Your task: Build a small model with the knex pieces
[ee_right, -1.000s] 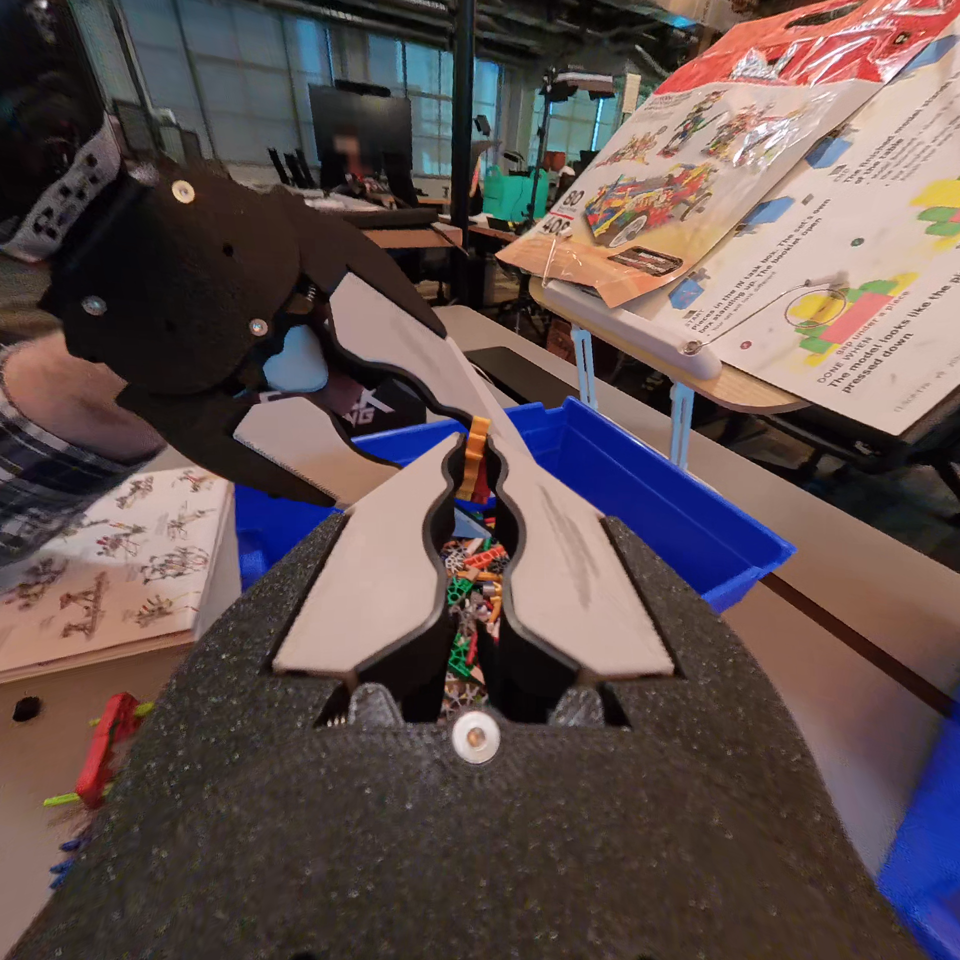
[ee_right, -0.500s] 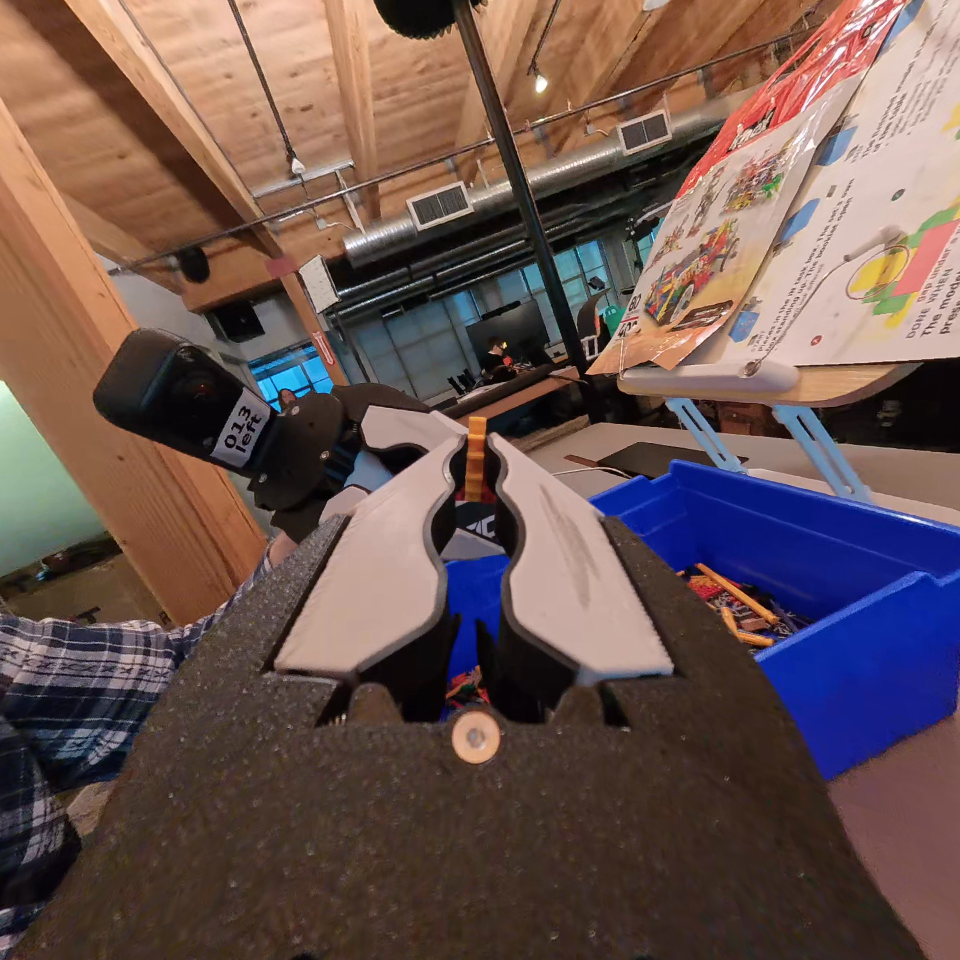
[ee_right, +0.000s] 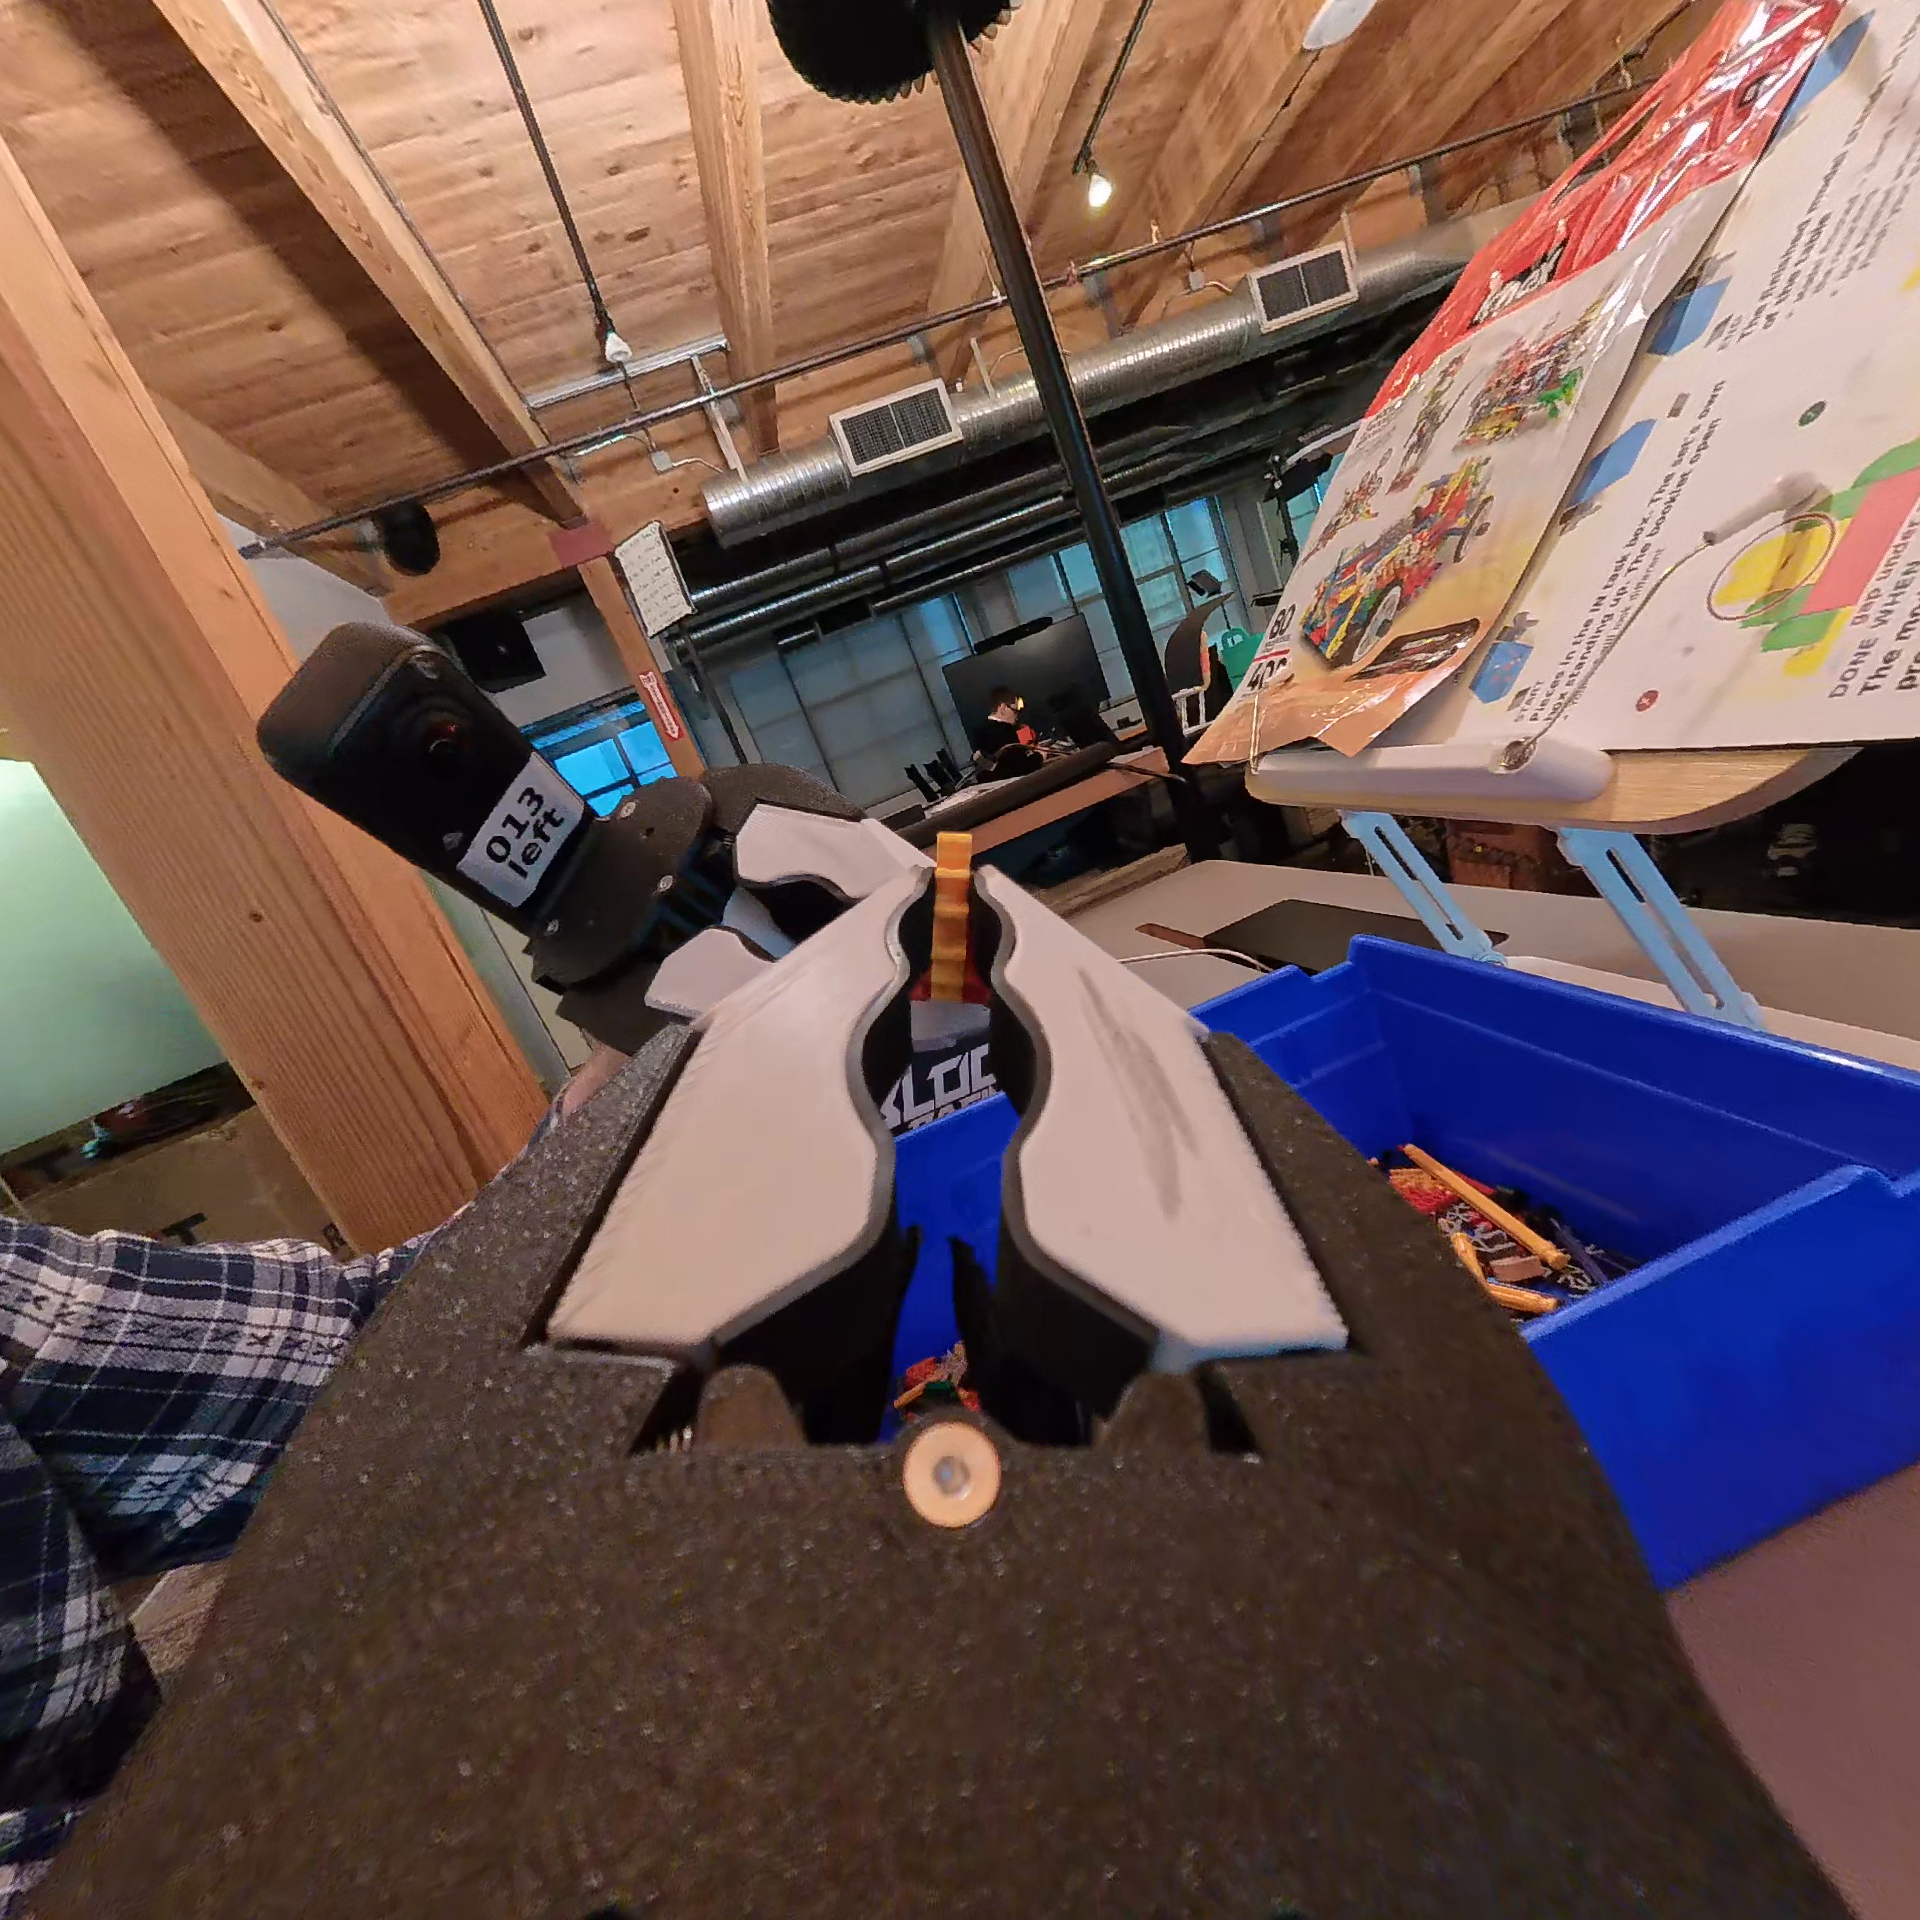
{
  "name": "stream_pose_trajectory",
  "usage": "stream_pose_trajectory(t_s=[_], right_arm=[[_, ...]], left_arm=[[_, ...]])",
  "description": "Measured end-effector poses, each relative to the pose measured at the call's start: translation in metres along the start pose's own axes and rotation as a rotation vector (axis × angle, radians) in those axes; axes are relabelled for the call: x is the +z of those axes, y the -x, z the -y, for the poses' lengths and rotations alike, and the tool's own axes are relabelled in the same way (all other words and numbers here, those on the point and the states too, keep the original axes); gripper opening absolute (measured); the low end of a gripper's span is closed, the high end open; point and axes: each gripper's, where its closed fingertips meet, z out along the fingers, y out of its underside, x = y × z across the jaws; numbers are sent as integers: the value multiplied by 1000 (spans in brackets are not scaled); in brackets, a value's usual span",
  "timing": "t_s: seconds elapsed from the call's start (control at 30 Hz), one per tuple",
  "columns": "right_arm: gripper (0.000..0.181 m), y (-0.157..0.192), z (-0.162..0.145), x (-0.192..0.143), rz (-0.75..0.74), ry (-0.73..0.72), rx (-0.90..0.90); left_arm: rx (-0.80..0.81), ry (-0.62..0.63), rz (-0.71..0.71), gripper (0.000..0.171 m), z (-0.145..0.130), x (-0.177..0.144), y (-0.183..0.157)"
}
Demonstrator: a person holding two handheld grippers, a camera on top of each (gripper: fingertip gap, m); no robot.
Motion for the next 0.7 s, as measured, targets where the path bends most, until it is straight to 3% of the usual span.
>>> stream_pose_trajectory(t_s=[0.17, 0.3, 0.7], right_arm=[[4, 0, 3, -2, 1, -11, -2], [4, 0, 2, -1, 5, -10, 1], [8, -6, -3, -1, -49, 42, -16]], left_arm=[[7, -29, 1, 3, 3, -1, 0], [93, 6, 57, 2, 2, -3, 3], [116, 47, 70, 0, 1, -11, 7]])
